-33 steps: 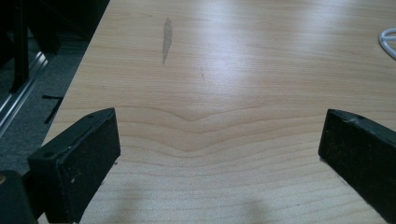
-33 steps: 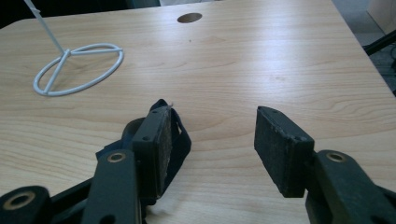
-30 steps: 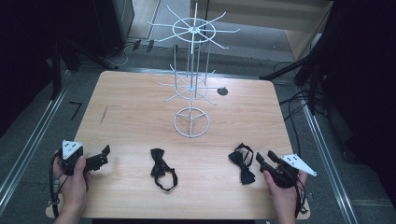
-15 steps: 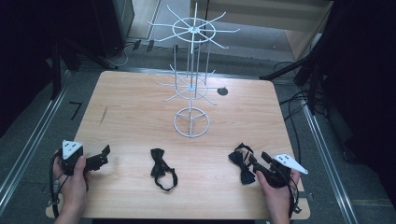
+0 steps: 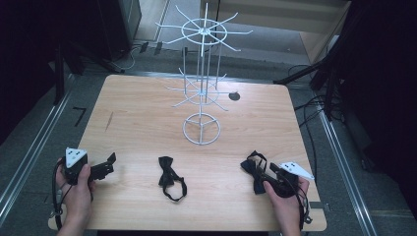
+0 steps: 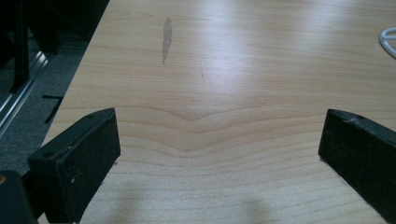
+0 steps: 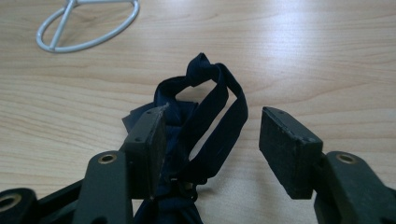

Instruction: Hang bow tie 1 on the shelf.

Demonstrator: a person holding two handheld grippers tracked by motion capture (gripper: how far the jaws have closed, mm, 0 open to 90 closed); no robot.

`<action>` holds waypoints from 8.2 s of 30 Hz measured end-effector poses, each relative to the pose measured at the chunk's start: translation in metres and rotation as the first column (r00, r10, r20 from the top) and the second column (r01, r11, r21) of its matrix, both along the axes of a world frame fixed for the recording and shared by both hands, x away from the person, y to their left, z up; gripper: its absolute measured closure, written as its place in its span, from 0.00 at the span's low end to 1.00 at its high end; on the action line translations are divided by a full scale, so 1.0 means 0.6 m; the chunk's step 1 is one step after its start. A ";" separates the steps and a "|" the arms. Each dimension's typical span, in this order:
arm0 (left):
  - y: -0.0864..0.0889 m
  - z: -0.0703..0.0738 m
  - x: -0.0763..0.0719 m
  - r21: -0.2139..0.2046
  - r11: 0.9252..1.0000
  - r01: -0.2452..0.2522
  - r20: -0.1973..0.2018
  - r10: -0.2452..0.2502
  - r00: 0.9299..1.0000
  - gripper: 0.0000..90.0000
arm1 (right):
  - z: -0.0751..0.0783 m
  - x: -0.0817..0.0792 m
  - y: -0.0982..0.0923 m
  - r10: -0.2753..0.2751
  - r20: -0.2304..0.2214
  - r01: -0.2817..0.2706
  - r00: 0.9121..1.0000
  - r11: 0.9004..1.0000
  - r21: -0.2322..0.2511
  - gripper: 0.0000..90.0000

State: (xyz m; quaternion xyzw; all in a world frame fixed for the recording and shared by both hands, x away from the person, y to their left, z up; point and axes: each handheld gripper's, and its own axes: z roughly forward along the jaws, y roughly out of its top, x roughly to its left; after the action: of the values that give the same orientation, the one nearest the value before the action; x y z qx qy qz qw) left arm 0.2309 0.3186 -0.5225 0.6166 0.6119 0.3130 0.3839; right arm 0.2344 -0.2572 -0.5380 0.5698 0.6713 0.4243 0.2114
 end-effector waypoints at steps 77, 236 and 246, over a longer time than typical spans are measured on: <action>0.000 0.000 -0.001 -0.002 1.000 0.003 0.003 -0.003 1.000 0.00 | 0.116 0.002 0.073 0.139 0.264 -0.131 0.954 0.990 -0.050 1.00; 0.001 -0.001 0.000 -0.012 1.000 0.009 0.006 -0.009 1.000 0.00 | 0.205 0.147 0.181 0.197 0.299 -0.218 0.934 0.975 0.038 1.00; 0.002 -0.001 0.000 -0.013 1.000 0.011 0.003 -0.011 1.000 0.00 | 0.193 0.153 0.192 0.208 0.288 -0.231 0.935 0.972 0.048 0.99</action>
State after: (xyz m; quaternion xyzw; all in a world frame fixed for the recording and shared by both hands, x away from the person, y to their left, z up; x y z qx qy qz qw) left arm 0.2312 0.3197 -0.5230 0.6169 0.6099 0.3079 0.3907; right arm 0.3262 -0.1419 -0.4223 0.4333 0.6762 0.5486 0.2323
